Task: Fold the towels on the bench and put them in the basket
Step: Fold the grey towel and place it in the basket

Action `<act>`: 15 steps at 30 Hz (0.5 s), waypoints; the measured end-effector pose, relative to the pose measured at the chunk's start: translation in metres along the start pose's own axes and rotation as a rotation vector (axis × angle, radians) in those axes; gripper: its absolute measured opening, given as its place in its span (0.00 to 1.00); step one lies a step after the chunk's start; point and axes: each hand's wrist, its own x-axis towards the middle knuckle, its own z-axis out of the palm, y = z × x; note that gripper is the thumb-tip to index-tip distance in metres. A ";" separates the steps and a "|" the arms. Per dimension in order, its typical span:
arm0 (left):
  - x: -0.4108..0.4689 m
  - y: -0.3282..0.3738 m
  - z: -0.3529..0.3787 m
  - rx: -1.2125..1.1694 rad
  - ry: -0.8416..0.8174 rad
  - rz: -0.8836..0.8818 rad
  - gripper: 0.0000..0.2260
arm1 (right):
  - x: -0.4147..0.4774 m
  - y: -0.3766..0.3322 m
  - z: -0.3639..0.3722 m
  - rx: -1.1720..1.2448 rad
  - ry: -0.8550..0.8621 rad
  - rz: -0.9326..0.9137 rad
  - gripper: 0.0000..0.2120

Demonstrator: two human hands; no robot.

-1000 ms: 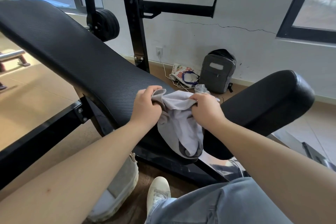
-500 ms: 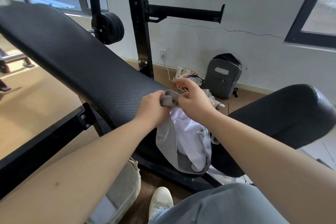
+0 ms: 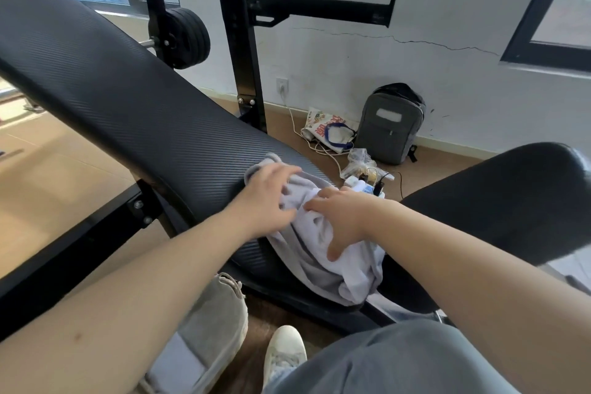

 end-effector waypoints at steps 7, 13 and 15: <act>-0.016 0.010 0.047 0.653 -0.284 0.095 0.58 | -0.008 0.002 0.000 -0.228 -0.060 -0.044 0.26; -0.022 0.013 0.063 0.760 -0.173 0.094 0.36 | -0.029 0.009 -0.001 -0.088 0.118 0.022 0.15; -0.022 0.014 0.065 0.799 -0.163 0.077 0.28 | -0.032 0.014 0.004 -0.020 0.195 0.051 0.14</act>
